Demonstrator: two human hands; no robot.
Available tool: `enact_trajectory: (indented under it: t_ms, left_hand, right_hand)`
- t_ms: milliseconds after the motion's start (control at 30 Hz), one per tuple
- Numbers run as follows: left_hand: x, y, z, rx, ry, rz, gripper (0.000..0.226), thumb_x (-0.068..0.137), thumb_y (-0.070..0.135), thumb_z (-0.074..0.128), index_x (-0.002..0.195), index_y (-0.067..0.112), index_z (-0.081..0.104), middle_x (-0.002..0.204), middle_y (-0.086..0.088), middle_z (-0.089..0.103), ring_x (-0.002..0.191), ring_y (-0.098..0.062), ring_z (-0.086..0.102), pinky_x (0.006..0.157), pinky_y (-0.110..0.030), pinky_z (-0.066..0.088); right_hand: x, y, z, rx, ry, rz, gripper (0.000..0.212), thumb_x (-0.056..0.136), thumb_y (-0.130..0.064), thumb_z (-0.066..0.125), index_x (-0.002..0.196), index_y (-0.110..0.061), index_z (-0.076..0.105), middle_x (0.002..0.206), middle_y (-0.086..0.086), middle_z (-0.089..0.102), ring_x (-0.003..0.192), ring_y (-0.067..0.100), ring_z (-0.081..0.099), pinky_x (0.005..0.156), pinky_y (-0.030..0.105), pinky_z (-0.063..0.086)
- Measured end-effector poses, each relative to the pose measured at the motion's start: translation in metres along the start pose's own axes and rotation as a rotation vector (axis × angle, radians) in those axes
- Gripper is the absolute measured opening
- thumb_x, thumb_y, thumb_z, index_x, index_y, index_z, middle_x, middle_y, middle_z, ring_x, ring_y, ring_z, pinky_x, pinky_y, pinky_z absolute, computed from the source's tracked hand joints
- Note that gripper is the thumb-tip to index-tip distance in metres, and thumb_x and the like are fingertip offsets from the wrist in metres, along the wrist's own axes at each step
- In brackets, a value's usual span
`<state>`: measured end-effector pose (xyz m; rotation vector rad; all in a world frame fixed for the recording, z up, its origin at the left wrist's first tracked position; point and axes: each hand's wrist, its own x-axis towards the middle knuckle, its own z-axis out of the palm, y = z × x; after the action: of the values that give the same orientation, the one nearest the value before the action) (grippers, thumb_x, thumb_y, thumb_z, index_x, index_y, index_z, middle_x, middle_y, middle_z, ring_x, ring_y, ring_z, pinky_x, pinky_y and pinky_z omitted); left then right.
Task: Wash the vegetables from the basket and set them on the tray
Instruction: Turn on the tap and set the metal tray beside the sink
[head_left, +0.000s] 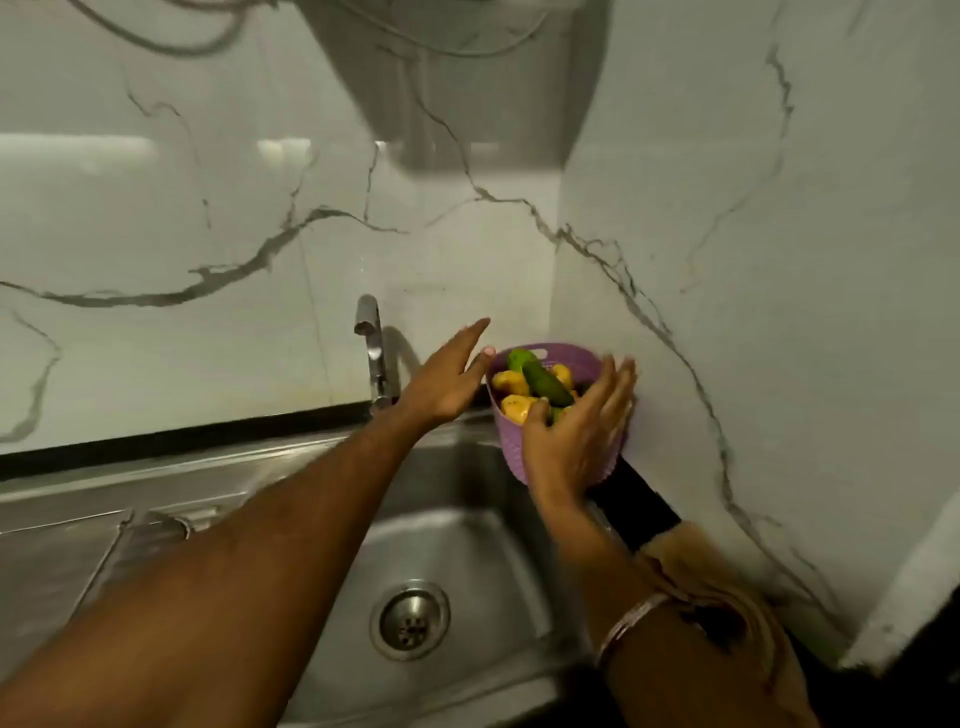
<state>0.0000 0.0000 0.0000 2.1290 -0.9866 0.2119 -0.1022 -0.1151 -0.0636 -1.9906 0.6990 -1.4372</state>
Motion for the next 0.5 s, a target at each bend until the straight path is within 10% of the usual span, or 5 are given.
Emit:
enact_trajectory:
  t_ms: [367, 500]
  left_hand:
    - [0.048, -0.039, 0.044, -0.445, -0.085, -0.466, 0.058, 0.108, 0.029, 0.040, 0.161, 0.017, 0.019, 0.165, -0.007, 0.025, 0.148, -0.028, 0.033, 0.117, -0.040, 0.032]
    - [0.073, -0.046, 0.047, -0.652, -0.060, -0.637, 0.059, 0.083, -0.004, 0.045, 0.140, 0.010, 0.051, 0.131, -0.014, 0.057, 0.108, -0.028, 0.058, 0.082, -0.037, 0.054]
  right_hand:
    - [-0.014, 0.034, 0.025, 0.216, 0.065, 0.185, 0.090, 0.082, -0.029, 0.061, 0.161, -0.012, 0.021, 0.169, 0.005, 0.009, 0.156, 0.024, 0.007, 0.123, 0.054, 0.024]
    - [-0.008, 0.037, 0.028, 0.356, 0.088, 0.204, 0.085, 0.076, -0.029, 0.051, 0.157, -0.010, 0.031, 0.166, 0.006, 0.020, 0.153, 0.025, 0.019, 0.122, 0.051, 0.027]
